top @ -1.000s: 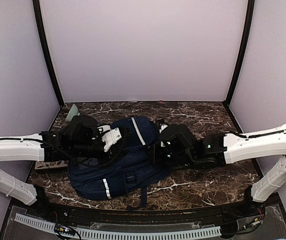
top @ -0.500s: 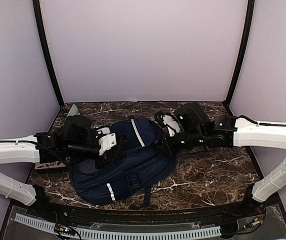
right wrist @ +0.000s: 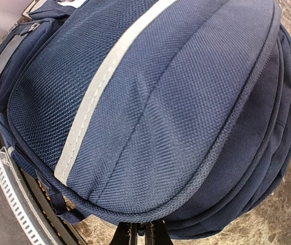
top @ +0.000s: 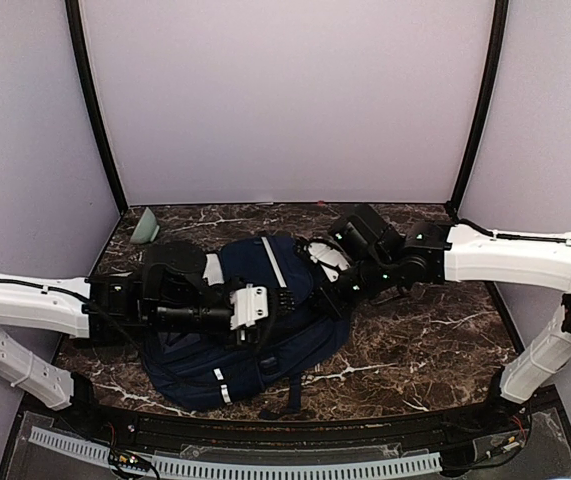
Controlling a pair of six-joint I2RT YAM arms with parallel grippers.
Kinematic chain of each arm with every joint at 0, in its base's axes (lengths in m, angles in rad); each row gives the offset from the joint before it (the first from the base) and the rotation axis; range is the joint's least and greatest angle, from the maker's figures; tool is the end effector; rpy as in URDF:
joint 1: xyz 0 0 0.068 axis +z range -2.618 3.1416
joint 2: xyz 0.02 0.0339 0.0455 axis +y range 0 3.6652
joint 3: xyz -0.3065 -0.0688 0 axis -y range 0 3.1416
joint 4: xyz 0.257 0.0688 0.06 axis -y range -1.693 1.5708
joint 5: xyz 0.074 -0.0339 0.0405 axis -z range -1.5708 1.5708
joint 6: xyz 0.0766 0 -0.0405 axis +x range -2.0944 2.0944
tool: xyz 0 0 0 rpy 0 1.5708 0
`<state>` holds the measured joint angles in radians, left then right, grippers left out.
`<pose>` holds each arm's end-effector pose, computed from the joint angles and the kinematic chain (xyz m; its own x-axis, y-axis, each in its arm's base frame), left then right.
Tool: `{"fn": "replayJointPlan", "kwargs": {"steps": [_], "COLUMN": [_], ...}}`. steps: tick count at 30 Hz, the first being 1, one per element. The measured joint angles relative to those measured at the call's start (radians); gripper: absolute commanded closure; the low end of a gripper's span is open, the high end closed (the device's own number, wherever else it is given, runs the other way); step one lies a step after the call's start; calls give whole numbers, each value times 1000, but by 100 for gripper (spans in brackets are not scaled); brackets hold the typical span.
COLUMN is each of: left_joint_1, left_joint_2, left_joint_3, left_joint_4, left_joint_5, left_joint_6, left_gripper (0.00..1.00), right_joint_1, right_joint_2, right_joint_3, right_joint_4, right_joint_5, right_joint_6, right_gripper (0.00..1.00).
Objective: Pack the student bag
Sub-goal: Hold the upper front pocket of the student bag, then zip the upper front pocket of the student bag.
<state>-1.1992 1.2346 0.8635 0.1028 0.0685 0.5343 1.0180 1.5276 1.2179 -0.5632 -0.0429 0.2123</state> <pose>0.1132 -0.3049 0.3257 0.4027 0.3657 -0.8391 0.8696 0.1331 0.4754 0.1897 0.3137 0.2832 -0.5755 -0.5318 -0.6213 -0.7606 0.6273 0.1675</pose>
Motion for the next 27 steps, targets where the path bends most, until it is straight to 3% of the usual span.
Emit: {"fn": "replayJointPlan", "kwargs": {"steps": [8,13,23,27], "left_joint_1": [10,10,-6,-10], "left_joint_2": [196,296,308,309], "left_joint_3": [39,121,107,107], "left_joint_4": [79,92,129,131], "left_joint_5": [-220,-323,-407,-428], "left_joint_6": [69,109,158,158], "left_gripper": [58,73,74,85], "right_joint_1": [-15,-17,-43,-48], "right_joint_2": [-8,-8,-6,-3], "right_joint_3": [18,48,70,85], "right_joint_4": [-37,-75,-125,-139], "right_joint_5": [-43,-65,-106,-118], "right_joint_6": [76,112,140,141], "right_gripper": [100,100,100,100]}}
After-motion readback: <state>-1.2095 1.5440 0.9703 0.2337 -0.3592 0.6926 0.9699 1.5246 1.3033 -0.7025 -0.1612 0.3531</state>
